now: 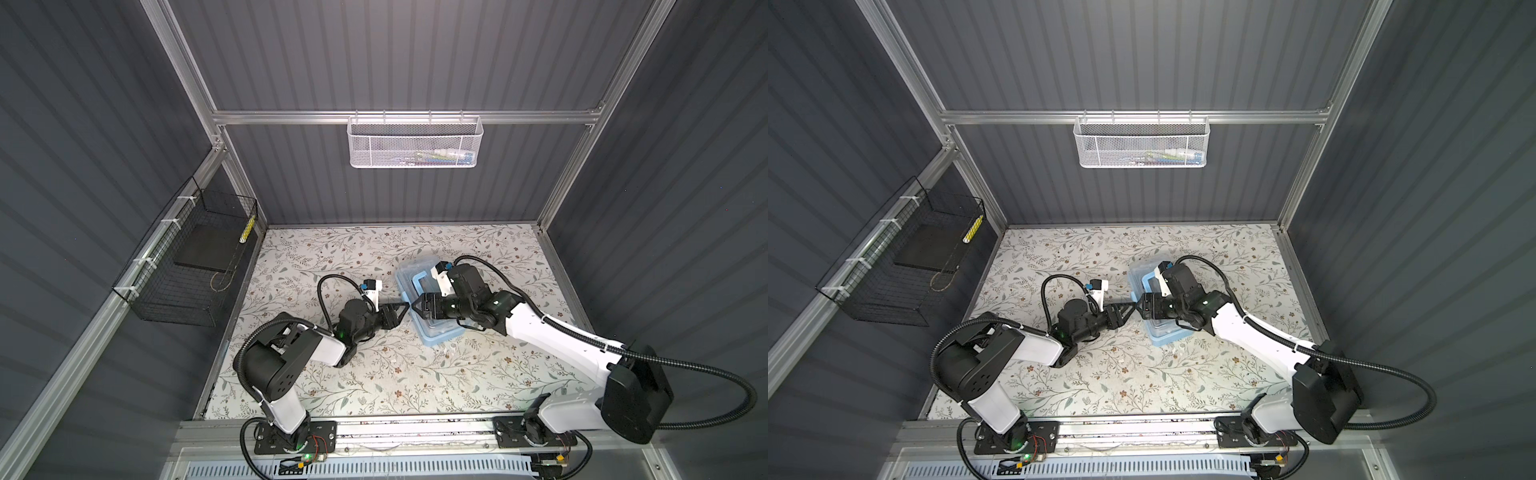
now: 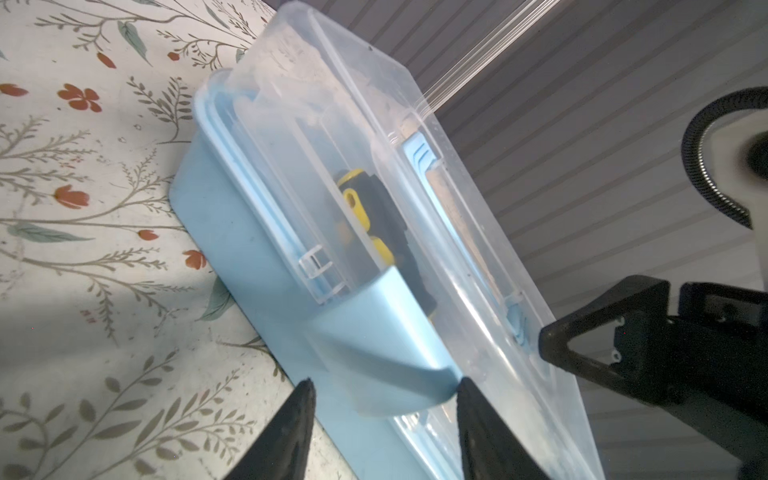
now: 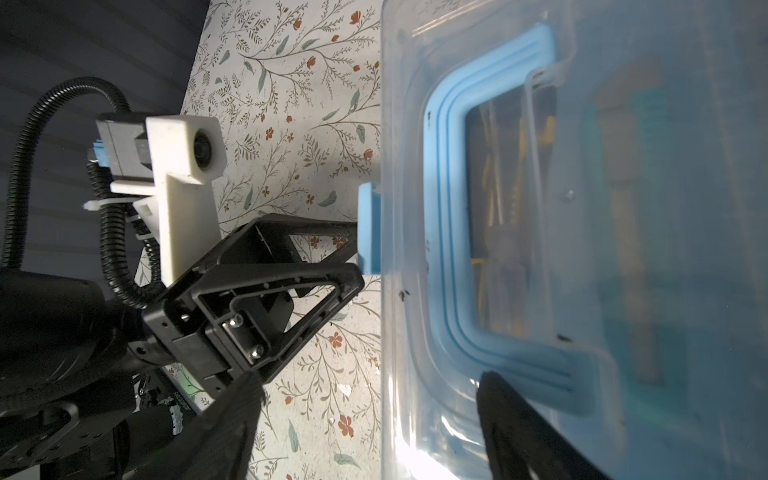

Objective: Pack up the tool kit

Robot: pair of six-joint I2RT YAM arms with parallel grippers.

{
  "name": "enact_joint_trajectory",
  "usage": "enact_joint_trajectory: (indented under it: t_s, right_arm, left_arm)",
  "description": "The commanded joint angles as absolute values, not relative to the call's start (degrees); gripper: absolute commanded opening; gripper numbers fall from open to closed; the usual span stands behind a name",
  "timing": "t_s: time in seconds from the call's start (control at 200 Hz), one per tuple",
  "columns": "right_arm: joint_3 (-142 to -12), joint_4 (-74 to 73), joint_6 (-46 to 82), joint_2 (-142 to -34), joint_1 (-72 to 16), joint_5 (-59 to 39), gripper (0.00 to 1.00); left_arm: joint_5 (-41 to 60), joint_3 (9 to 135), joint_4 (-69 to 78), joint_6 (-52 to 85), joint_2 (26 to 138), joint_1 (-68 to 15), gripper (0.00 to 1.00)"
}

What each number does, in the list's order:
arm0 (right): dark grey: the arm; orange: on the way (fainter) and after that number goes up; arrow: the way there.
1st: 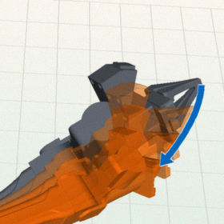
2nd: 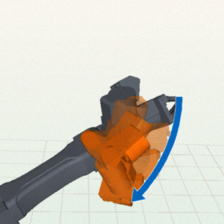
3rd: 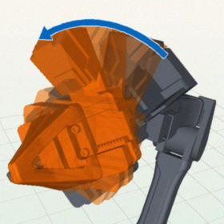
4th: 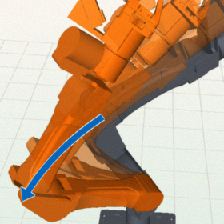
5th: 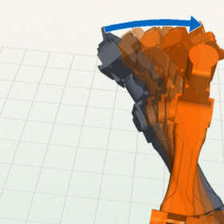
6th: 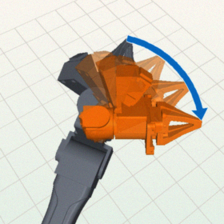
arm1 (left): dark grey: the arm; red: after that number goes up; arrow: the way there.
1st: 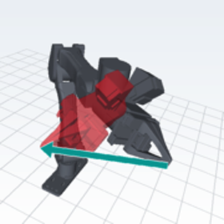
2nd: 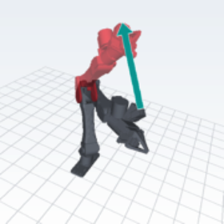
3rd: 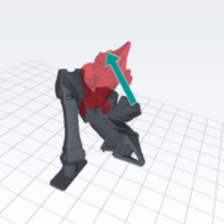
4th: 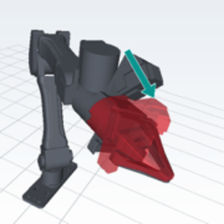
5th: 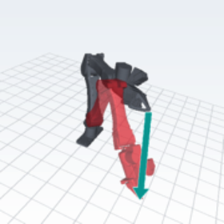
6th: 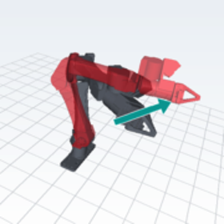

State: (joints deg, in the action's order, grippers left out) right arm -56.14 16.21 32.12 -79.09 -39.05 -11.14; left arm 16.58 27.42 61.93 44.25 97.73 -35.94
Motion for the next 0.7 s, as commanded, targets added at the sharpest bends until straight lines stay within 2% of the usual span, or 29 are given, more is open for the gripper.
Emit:
enact_joint_trajectory:
  t_s: [0.0, 0.315, 0.696]
  right_arm:
    - [-55.89, 18.02, 32.27, -79.01, -39.29, -11.61, 0.83]
    - [-55.99, 18.02, 32.19, -79.17, -39.29, -11.77, 0.83]
    - [-56.12, 17.59, 32.18, -79.98, -39.46, -12.04, 0.83]
  left_arm:
    - [17.49, 26.45, 64.14, 45.16, 97.02, -36.03, 0.57]
    - [17.63, 26.55, 61.33, 44.15, 95.93, -36.11, 0.56]
    - [12.16, 26.93, 45.89, 38.59, 88.17, -36.12, 0.48]
